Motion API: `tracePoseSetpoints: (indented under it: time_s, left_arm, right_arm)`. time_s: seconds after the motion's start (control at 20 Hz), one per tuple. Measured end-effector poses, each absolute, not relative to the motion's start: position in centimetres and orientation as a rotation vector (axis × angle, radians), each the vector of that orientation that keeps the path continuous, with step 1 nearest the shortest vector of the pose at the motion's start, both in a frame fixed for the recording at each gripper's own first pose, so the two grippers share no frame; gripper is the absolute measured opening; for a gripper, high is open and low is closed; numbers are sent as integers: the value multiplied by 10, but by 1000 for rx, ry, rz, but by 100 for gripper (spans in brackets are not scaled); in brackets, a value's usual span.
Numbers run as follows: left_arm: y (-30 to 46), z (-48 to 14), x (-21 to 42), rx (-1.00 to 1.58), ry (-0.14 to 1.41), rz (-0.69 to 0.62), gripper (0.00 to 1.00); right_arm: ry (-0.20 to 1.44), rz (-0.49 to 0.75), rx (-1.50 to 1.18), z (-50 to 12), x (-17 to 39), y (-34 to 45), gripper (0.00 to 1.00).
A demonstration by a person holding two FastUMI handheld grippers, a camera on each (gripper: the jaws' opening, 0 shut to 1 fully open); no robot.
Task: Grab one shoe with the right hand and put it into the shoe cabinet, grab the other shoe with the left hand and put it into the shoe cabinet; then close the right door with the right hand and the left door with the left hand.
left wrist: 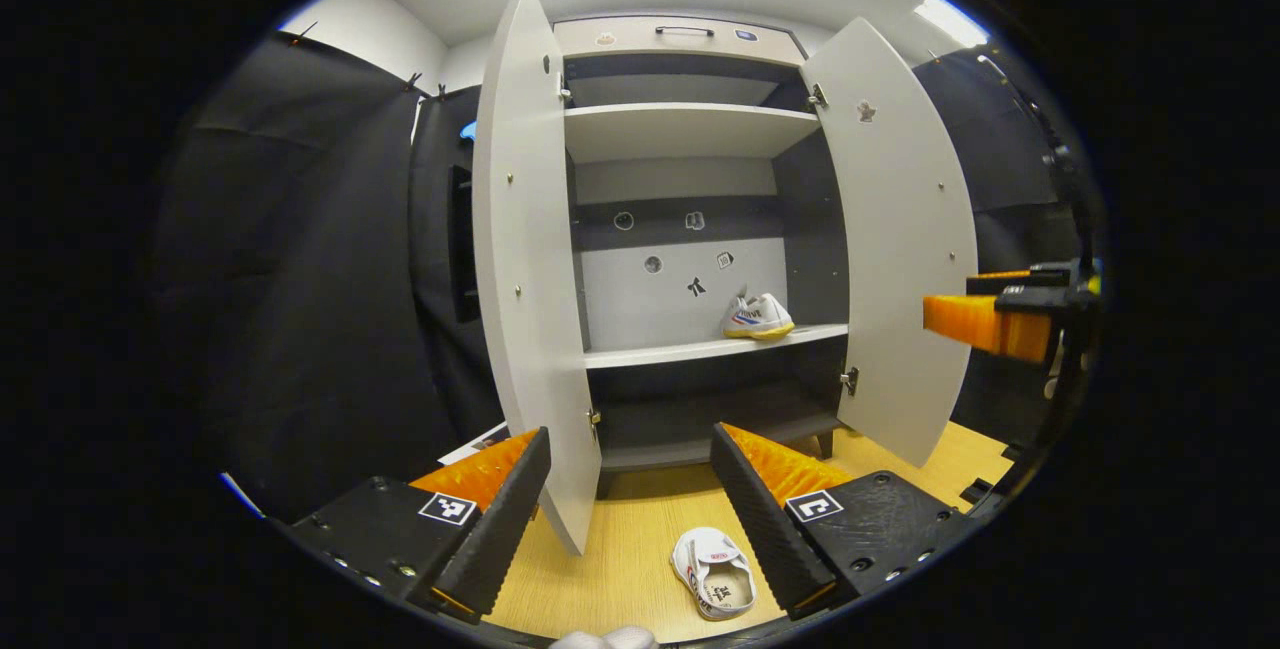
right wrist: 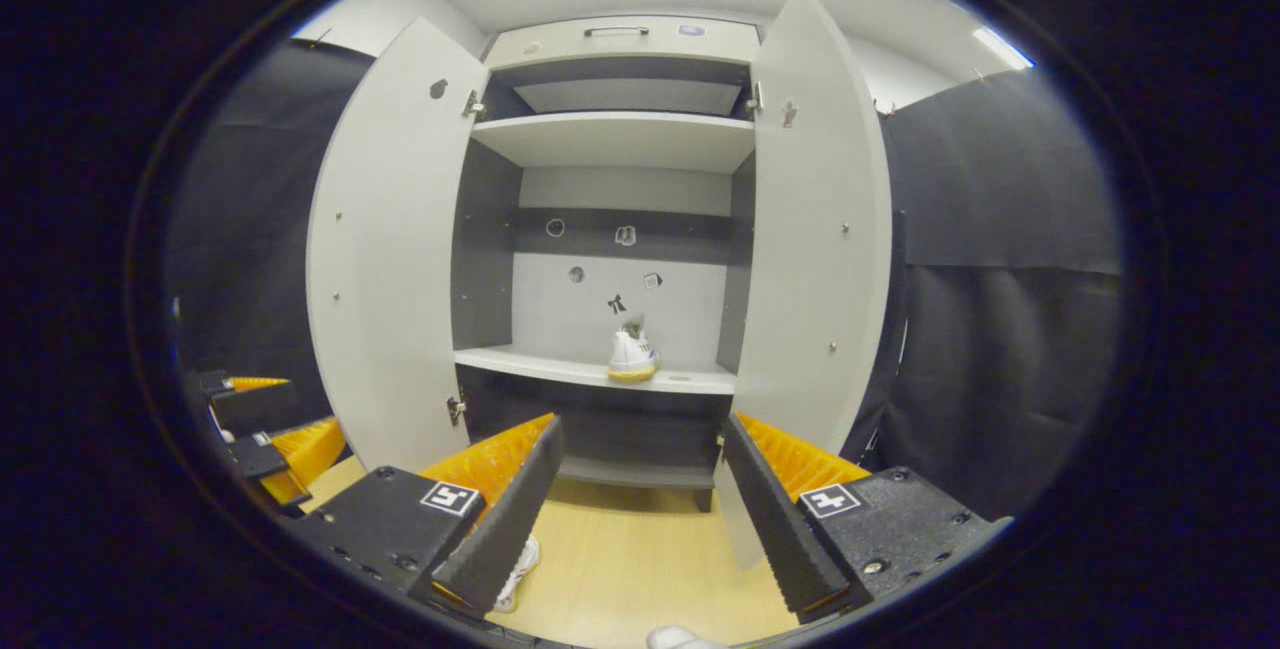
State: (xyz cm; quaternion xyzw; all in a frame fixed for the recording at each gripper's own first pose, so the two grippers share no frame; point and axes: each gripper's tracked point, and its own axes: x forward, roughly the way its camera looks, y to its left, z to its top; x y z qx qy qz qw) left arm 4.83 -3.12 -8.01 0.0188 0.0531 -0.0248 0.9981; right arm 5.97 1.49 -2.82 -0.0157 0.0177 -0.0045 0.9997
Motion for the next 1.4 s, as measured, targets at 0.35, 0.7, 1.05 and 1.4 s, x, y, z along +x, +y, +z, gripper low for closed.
tracePoseSetpoints:
  time_s: [0.35, 0.7, 1.05, 1.4]
  left_arm:
    - [-64, -232, 34, 70, 353, -133, 97]
    - [-84, -334, 56, 108, 504, -165, 97]
    - [-78, -376, 109, 90, 557, -126, 96]
    - [-99, -385, 143, 65, 570, -157, 77]
  right_arm:
    - [121, -81, -70, -43, 48, -11, 100]
    - [234, -121, -71, -69, 44, -30, 100]
    - [272, -105, -82, -79, 51, -34, 100]
    - [288, -107, -73, -84, 65, -47, 100]
